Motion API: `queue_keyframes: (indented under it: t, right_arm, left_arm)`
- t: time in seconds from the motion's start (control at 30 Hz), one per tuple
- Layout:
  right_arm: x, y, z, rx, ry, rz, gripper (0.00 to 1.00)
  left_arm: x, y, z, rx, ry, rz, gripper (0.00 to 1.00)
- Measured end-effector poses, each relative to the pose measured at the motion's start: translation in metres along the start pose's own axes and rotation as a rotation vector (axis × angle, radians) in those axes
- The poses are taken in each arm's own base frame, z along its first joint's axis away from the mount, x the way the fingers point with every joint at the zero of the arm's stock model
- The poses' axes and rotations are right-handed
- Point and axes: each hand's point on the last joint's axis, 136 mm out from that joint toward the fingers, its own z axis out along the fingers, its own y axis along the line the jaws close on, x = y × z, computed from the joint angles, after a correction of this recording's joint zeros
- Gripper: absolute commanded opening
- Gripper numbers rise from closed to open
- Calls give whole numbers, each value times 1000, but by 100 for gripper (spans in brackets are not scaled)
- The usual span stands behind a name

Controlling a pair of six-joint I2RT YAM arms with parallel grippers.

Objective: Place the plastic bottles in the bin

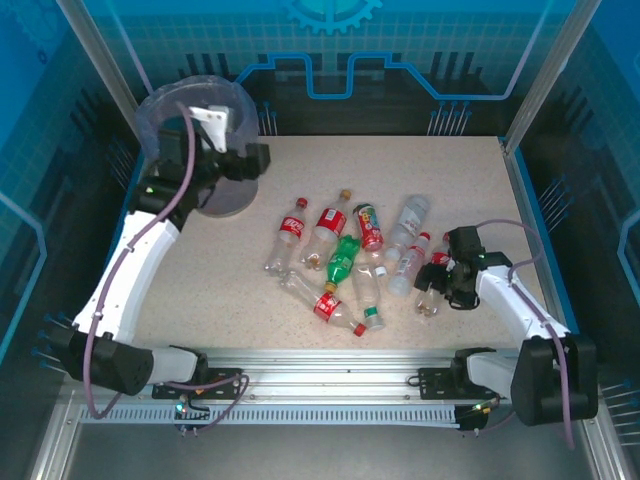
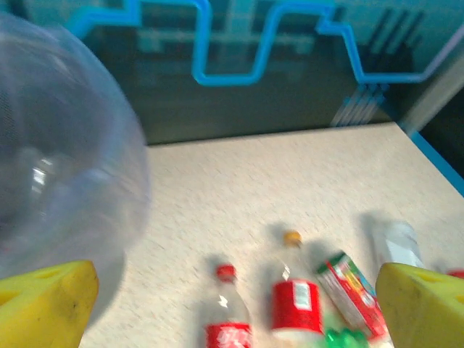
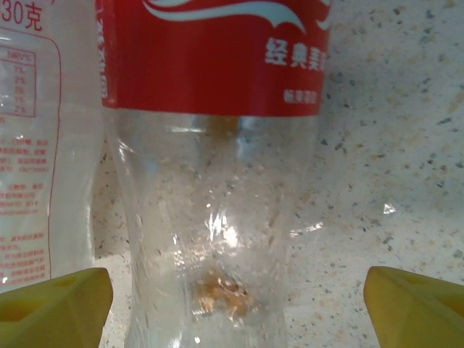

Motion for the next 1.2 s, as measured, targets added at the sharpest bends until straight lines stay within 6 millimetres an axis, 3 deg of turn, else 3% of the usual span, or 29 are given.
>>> queue_keyframes:
  t: [0.27, 0.43, 0.53, 0.6, 0.77, 1.0, 1.1, 1.2]
  right_arm:
    - [1, 3, 22, 4, 49, -2, 87]
    - [8, 4, 31, 13, 79, -2, 80]
    - [9, 3, 32, 20, 78, -2, 73]
    - [9, 4, 32, 19, 80, -5, 68]
    - [10, 2, 28, 28, 73, -16, 53]
    - [-1, 7, -5, 32, 8, -70, 46]
    - [-13, 29, -26, -27, -59, -155, 45]
    - [-17, 65, -44, -158, -136, -261, 36]
  left_arm:
    - [101, -52, 26, 136, 198, -82, 99]
    - [170, -54, 41, 161, 312, -224, 99]
    - [196, -50, 47, 157, 345, -307, 99]
    - [203, -50, 50, 157, 356, -340, 99]
    - [193, -55, 54, 183, 317, -375, 99]
    - [185, -65, 59, 239, 300, -416, 99]
    - [181, -73, 62, 286, 297, -452, 99]
    - [171, -86, 65, 368, 279, -493, 99]
